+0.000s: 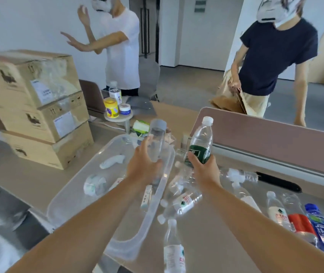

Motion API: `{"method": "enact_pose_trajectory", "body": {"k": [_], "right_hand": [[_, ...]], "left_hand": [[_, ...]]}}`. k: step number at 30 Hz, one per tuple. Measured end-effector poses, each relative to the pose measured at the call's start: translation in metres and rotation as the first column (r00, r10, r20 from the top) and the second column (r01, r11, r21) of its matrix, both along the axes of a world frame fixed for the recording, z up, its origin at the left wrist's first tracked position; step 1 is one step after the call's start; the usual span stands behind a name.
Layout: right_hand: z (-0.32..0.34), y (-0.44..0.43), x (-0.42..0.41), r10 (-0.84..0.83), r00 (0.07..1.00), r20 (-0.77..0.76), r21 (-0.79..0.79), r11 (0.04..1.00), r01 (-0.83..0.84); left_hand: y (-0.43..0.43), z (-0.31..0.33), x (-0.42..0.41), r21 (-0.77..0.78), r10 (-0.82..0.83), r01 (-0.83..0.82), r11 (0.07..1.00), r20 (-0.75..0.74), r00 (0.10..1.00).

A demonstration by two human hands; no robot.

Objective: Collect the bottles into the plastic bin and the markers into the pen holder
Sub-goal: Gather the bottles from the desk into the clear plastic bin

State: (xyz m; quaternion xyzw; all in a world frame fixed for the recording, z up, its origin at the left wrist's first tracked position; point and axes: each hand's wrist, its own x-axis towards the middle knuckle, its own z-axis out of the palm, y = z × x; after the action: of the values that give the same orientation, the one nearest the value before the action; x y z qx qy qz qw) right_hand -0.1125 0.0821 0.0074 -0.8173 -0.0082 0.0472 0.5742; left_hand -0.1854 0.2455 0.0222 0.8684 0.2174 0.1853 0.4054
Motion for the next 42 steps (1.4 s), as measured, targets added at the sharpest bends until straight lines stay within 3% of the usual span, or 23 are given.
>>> {"method": "enact_pose_trajectory", "body": {"k": [8,11,15,21,26,31,37,42], "right_hand": [[-0.01,0.11,-0.029,0.079,0.993,-0.084,0.134,0.989,-0.067],[-0.029,0.133,-0.041,0.069,0.994,-0.082,0.039,0.997,-0.065],[-0.052,0.15,-0.051,0.116,0.993,0.008,-0.213,0.971,-0.112],[-0.05,0.153,-0.056,0.102,0.995,0.011,-0.309,0.947,-0.093],[-0.054,0.158,-0.055,0.118,0.993,0.018,-0.372,0.923,-0.103],[-0.061,0.168,-0.059,0.17,0.983,-0.066,-0.325,0.928,-0.182],[-0.044,0.152,-0.05,-0.031,0.993,0.118,-0.147,0.988,0.048],[-0.036,0.093,-0.036,-0.094,0.976,0.199,-0.219,0.966,0.138]], "left_hand": [[0.106,-0.047,-0.043,0.065,0.158,-0.146,0.987,-0.261,0.952],[0.126,-0.074,-0.052,0.074,0.157,-0.14,0.987,-0.345,0.925],[0.135,-0.095,-0.051,-0.001,0.152,-0.164,0.986,-0.37,0.917],[0.138,-0.103,-0.046,-0.096,0.088,-0.133,0.986,-0.374,0.923],[0.143,-0.101,-0.047,-0.14,0.129,-0.177,0.974,-0.296,0.946],[0.141,-0.094,-0.045,-0.168,0.143,-0.183,0.969,-0.224,0.964],[0.137,-0.074,-0.035,-0.203,0.162,-0.17,0.964,-0.057,0.985],[0.102,-0.041,-0.008,-0.142,0.007,0.002,0.99,0.065,0.998]]}}
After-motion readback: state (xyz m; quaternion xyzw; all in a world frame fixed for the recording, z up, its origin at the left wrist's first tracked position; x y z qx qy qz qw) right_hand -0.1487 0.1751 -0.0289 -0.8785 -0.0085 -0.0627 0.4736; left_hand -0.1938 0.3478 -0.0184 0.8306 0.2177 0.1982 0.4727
